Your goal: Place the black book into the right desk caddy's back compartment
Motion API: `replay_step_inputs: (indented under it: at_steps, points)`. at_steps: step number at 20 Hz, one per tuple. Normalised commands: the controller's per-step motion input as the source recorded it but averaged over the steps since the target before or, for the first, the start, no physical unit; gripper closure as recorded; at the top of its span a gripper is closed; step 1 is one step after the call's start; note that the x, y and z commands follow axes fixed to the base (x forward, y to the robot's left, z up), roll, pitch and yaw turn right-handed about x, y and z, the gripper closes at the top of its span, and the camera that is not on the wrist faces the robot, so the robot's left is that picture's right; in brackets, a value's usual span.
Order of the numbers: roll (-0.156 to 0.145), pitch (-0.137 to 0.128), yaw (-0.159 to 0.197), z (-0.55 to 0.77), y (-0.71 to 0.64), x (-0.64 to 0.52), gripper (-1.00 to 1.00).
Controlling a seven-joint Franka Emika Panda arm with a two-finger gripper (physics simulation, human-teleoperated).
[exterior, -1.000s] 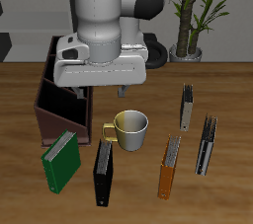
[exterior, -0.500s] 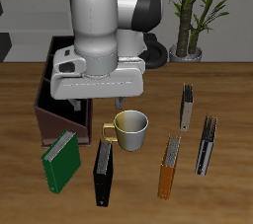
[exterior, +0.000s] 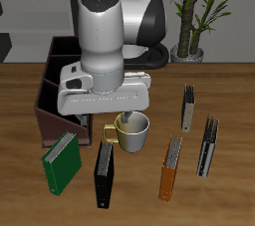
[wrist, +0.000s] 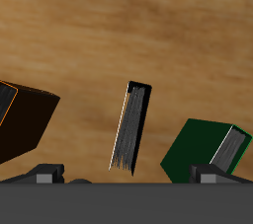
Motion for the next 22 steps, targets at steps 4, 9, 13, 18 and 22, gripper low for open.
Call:
replay_step_inputs:
  at_steps: [4, 9, 13, 18, 22]
  points:
    - [0.009, -0.012, -0.003, -0.15, 0.02, 0.01, -1.00]
    - [-0.011, -0.013, -0.010, -0.25, -0.05, 0.01, -1.00]
    - [-0.020, -0.008, -0.002, -0.24, -0.08, -0.03, -1.00]
    - [-0.013, 0.002, -0.017, -0.17, -0.07, 0.01, -1.00]
    - [-0.003, -0.002, -0.009, -0.12, 0.02, 0.05, -1.00]
